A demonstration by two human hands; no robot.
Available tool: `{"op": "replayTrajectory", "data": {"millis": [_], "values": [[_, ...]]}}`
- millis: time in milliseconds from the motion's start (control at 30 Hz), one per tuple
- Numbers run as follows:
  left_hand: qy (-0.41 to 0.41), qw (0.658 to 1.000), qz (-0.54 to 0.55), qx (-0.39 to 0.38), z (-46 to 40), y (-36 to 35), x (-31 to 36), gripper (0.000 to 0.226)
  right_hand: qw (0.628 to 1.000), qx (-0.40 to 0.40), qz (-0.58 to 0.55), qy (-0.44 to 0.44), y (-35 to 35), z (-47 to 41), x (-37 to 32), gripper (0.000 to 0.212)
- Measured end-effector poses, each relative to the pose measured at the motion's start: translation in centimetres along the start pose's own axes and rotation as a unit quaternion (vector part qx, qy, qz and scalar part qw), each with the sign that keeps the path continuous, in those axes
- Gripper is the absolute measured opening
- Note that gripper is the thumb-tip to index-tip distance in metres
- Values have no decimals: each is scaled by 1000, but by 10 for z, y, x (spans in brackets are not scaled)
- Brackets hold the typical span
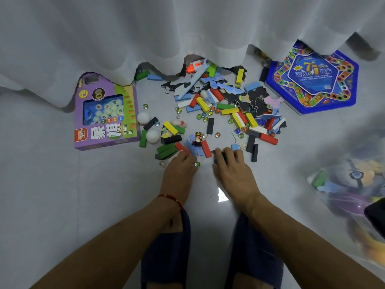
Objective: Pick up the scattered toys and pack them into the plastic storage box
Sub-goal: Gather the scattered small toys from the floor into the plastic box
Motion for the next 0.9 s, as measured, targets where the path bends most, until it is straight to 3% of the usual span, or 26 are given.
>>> {"op": "replayTrajectory", "data": {"millis": [100, 233, 400, 467, 533, 600, 667, 733, 900], "values": [[-1, 1000, -8, -12, -2, -2, -1, 14, 997, -7, 61, 49, -1, -5, 4, 53], [32, 999, 0, -26, -4, -3, -5, 12, 996, -16, 59, 67, 4, -12, 2, 39], [195, 972, 129, -23, -2, 7, -5, 12, 994, -46, 66, 70, 10, -17, 2, 47], [335, 895, 293, -2, 4, 14, -3, 12, 993, -60, 56, 88, 15, -19, 7, 55], [442, 776, 450, -2, 9, 16, -2, 17, 994, -63, 22, 91, 21, -21, 14, 62], [499, 649, 574, -5, 9, 16, 1, 21, 996, -44, -40, 62, 24, -25, 23, 60], [522, 547, 654, -4, 8, 15, 4, 20, 990, -23, -139, -7, 27, -32, 30, 41], [521, 500, 691, -16, 6, 15, 8, 21, 961, -12, -253, -115, 31, -38, 36, 26], [498, 451, 739, -58, -1, 14, 18, 28, 886, 48, -392, -244, 52, -28, 38, 28]]}}
Point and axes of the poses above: each hand's wrist, its own z-axis away from the middle knuckle, its own y-axis out of the back of the hand, x = y × z, the point moved 3 cm from there along -z, towards the middle knuckle, and after that the axes turned 2 degrees about -y, right-handed, at the moved point
